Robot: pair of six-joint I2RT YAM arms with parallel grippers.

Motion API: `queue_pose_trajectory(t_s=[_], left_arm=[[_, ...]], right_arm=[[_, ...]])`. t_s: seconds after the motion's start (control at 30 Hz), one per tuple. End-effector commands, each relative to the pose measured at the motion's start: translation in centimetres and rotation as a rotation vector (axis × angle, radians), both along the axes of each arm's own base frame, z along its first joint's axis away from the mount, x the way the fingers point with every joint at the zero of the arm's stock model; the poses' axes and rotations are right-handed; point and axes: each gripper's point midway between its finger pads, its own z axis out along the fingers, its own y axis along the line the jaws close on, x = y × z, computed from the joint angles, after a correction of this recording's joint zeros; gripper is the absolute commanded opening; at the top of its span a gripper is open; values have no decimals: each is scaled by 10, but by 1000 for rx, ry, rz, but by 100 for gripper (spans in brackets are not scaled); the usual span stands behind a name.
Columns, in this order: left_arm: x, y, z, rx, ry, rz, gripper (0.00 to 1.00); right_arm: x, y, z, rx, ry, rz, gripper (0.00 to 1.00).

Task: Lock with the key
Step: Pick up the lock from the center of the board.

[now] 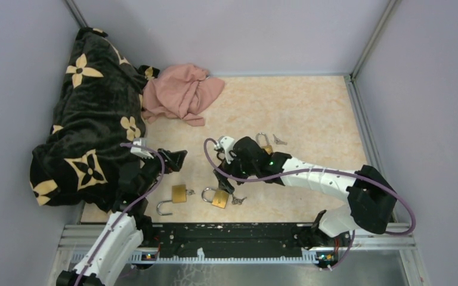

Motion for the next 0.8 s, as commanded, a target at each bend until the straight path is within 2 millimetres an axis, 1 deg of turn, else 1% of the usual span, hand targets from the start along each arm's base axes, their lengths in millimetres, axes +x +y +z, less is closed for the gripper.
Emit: queue_pose_trajectory(t_s=[0.0,0.13,0.3,0.33,0.4,0.47,0.5,0.6,0.63,0.67,0.7,0.77], left_arm=[[12,31,4,18,-25,135,99],[17,61,12,13,-70,234,99],[18,97,30,42,-158,348,99],[17,104,34,50,-172,373,99],[17,118,39,63,-177,427,99],[17,126,43,72,-158,455,99],[18,128,42,80,-123,460,99],[20,129,51,137,-69,451,99],[21,122,56,171,-67,425,99],[22,117,66,213,-85,398,99],[22,111,71,249,-102,362,99],[23,101,77,297,-130,315,99]], right_arm=[[8,41,45,112,-233,197,98],[0,76,58,198,-381,421,98],[-12,126,58,292,-461,626,98],[-14,138,47,286,-450,657,98],[-17,158,37,275,-439,710,99],[-20,175,23,245,-443,759,98],[-22,184,16,232,-444,780,98],[-23,204,-4,208,-413,816,98],[-22,211,-8,203,-403,822,98],[-21,217,-13,194,-390,818,98],[-17,224,-12,194,-397,811,98],[-17,224,-28,145,-364,809,98]])
